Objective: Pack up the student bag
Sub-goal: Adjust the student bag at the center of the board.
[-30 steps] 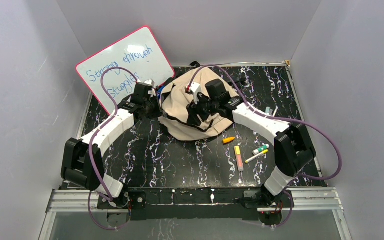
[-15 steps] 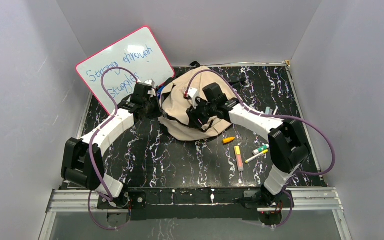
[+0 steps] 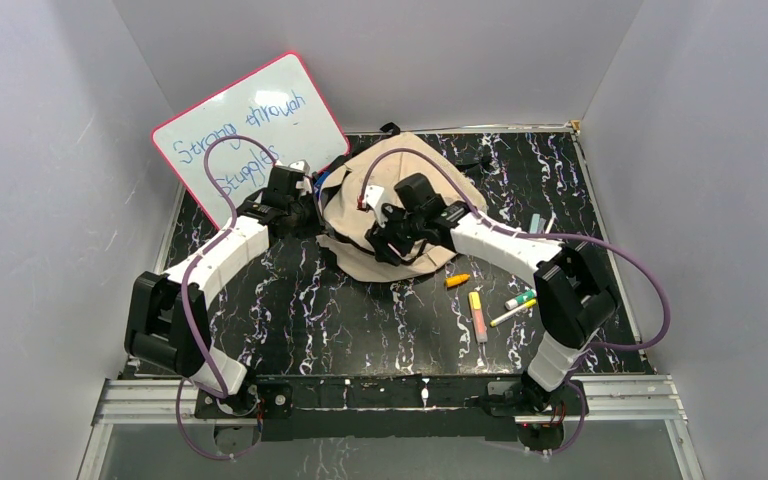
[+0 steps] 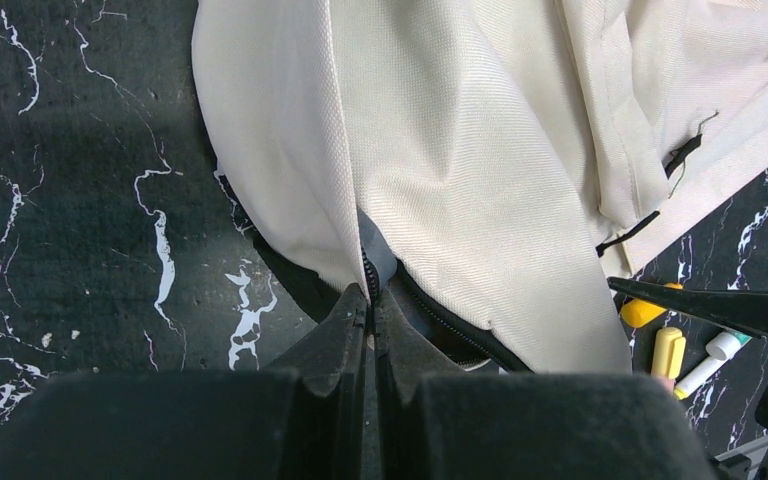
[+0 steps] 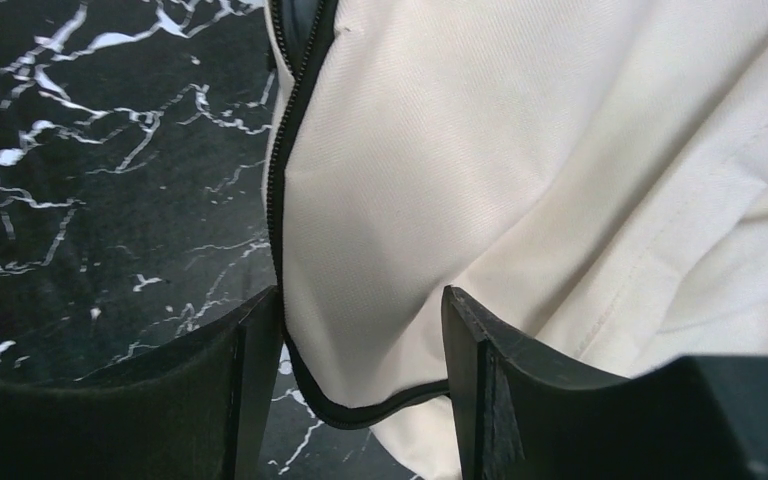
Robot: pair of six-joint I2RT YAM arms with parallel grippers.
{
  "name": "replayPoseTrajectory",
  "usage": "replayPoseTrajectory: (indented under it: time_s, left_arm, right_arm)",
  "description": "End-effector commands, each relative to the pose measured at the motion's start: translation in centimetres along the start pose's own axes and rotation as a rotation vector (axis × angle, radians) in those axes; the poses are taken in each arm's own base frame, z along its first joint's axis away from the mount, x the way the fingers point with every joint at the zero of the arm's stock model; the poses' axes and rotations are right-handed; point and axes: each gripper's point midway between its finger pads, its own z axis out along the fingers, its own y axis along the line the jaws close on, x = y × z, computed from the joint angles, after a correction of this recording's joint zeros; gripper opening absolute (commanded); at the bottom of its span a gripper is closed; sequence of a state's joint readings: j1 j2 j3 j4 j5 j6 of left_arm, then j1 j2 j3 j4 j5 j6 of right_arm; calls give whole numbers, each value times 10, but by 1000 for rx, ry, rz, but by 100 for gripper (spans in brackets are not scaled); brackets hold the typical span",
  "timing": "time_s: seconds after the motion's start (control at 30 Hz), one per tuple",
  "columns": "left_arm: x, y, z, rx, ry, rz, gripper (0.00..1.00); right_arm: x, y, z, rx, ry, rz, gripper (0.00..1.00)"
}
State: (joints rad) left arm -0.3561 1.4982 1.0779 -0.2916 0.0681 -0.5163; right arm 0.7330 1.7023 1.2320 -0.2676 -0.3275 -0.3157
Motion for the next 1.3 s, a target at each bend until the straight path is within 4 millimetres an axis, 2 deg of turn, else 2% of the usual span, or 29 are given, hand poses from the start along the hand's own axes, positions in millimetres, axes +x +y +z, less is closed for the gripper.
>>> replayPoseTrajectory:
  time_s: [0.0,0.13,0.33,0.6,0.77,1.0,1.03,1.07,1.17,1.27]
  left_arm:
    - [-5,-3,-3,15,-8,8,0]
    - [-5,-2,-3,15,-7,7,0]
    - [-5,-1,-3,14,-6,8,0]
    - [-4,0,-3,13,-2,7,0]
    - [-4,2,-4,10,-2,11,0]
    - [-3,0,-5,26,5,27,0]
    - [-4,-2,-6,37,5,39,5]
    - [-5,-5,-8,50,6,52,16]
    - [-12,-15,-16,108,-10,125,37]
    - [-18,-28,-28,177,-33,202,48]
  right_arm:
    - [-3,-14,-5,140,34,-100,66]
    - [-7,-17,-3,211,31,-136,66]
    - [-35,-19,-18,269,-94,-143,63]
    - [-41,-32,-26,355,-104,-140,55]
    - [-46,-31,-27,347,-121,-135,42]
    - [-53,-29,-26,332,-145,-131,13]
    - [-55,-30,-26,334,-153,-129,8]
    - [-58,-30,-26,335,-160,-124,5]
    - [-65,-33,-22,321,-175,-90,0]
    - [-67,-39,-18,293,-167,-29,0]
